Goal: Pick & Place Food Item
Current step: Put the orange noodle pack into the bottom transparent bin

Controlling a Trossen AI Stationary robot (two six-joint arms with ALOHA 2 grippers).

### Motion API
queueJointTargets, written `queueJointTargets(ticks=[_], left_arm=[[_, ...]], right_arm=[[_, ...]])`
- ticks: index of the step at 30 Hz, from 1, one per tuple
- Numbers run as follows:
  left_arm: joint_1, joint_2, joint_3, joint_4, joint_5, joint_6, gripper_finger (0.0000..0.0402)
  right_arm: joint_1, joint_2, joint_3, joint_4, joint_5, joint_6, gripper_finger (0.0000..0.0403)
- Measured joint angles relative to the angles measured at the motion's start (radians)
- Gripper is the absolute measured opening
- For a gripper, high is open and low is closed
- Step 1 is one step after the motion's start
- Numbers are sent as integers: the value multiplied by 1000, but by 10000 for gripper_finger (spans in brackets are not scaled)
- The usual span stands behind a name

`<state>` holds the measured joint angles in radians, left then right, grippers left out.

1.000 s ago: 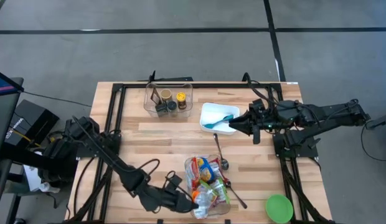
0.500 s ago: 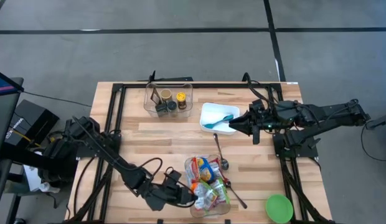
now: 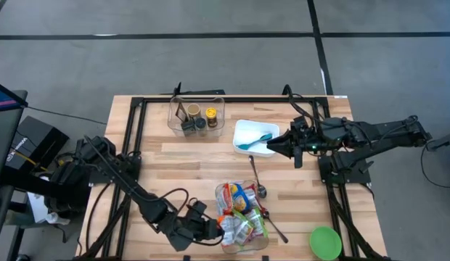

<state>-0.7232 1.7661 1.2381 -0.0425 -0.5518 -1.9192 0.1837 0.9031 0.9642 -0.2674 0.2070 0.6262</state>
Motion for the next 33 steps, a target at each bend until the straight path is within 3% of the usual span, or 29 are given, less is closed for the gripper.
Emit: queueJointTargets(ticks=[12, 23, 33], left_arm=[[1, 19, -1, 13, 28, -31, 13], [37, 117, -1, 138, 66, -31, 18], [47, 112, -1, 154, 53, 45, 24]], right_arm=[[0, 0, 0, -17, 0, 2, 97], [0, 0, 0, -17, 0, 2, 97], [0, 0, 0, -17, 0, 2, 97]])
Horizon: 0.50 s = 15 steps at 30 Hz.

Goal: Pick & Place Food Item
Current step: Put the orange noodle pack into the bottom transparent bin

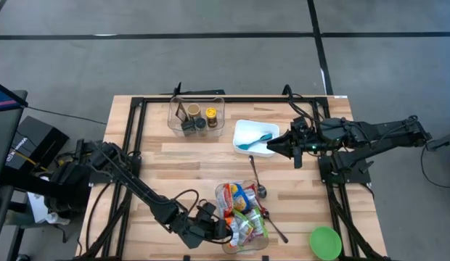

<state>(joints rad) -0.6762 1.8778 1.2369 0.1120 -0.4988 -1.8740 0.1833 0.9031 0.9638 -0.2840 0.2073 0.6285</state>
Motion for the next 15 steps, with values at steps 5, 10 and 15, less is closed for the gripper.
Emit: queueJointTargets(ticks=[5, 10, 15], left_arm=[[0, 0, 0, 1, 0, 35, 56], [0, 0, 0, -15, 0, 37, 111], [8, 0, 0, -24, 0, 37, 175]], right_arm=[[0, 0, 0, 0, 0, 0, 97], [0, 0, 0, 0, 0, 0, 97], [0, 0, 0, 0, 0, 0, 97]])
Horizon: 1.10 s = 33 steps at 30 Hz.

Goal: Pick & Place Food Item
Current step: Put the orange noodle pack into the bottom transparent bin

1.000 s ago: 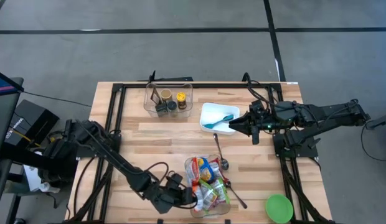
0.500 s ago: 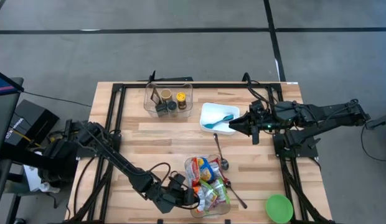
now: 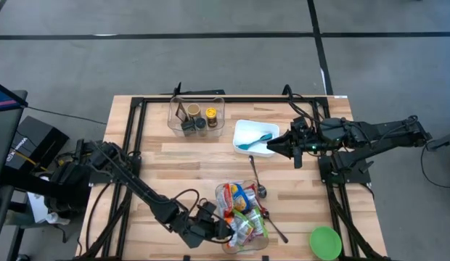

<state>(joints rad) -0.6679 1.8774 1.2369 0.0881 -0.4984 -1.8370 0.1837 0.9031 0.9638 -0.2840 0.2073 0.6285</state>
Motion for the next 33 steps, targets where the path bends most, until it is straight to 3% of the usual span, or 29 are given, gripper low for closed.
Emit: queueJointTargets(ticks=[6, 14, 25, 33], left_arm=[[31, -19, 0, 28, 80, 42, 224], [40, -68, -1, 7, 138, 106, 239], [39, -188, -1, -247, 132, 121, 217], [39, -216, -1, -240, 100, 356, 178]], right_arm=[[0, 0, 0, 0, 0, 0, 97], [0, 0, 0, 0, 0, 0, 97], [0, 0, 0, 0, 0, 0, 97], [0, 0, 0, 0, 0, 0, 97]])
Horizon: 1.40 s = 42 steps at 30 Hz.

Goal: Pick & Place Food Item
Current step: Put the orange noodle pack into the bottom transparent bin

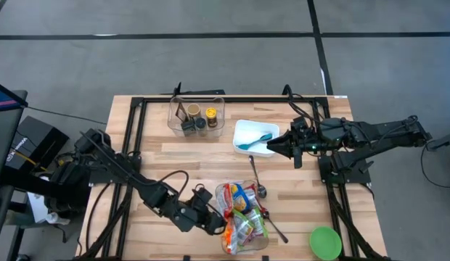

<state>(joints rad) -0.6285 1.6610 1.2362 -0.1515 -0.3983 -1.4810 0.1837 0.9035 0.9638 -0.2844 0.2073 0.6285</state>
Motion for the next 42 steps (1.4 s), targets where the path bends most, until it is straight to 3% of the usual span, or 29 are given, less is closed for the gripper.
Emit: queueJointTargets(ticks=[9, 13, 21, 29, 42], left_arm=[[-23, -1, 0, 225, 10, 483, 53], [-49, -1, 1, 268, 42, 548, 6], [-73, 49, 1, 248, 73, 507, 1], [-73, 123, 1, 327, 92, 494, 0], [-44, 158, 0, 283, 61, 444, 0]], right_arm=[[0, 0, 0, -5, 0, -1, 97], [0, 0, 0, -42, 0, 0, 97], [0, 0, 0, -83, 0, 0, 97], [0, 0, 0, -85, 0, -3, 97], [0, 0, 0, -121, 0, -3, 97]])
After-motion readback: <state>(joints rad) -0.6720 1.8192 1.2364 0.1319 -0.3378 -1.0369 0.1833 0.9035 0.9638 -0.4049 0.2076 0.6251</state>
